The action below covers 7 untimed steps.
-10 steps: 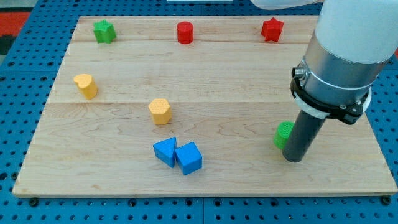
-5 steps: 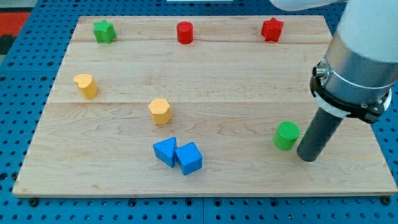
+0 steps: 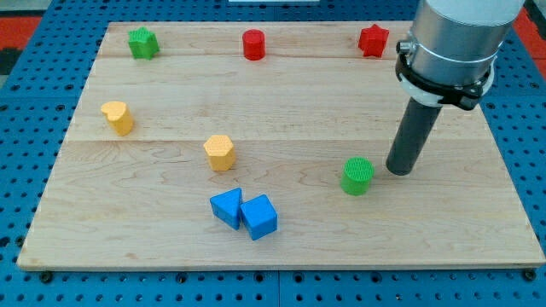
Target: Move the green circle towards blue cube
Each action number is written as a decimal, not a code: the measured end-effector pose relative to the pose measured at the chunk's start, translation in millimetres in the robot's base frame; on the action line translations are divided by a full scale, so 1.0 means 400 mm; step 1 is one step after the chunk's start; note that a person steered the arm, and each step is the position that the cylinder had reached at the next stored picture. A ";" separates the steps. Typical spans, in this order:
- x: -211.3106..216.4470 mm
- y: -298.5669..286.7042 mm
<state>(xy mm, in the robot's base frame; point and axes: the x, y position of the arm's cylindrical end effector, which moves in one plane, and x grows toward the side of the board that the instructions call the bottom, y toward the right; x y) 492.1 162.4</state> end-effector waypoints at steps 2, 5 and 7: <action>-0.076 0.103; 0.037 0.061; 0.068 -0.146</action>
<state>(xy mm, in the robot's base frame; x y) 519.2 104.1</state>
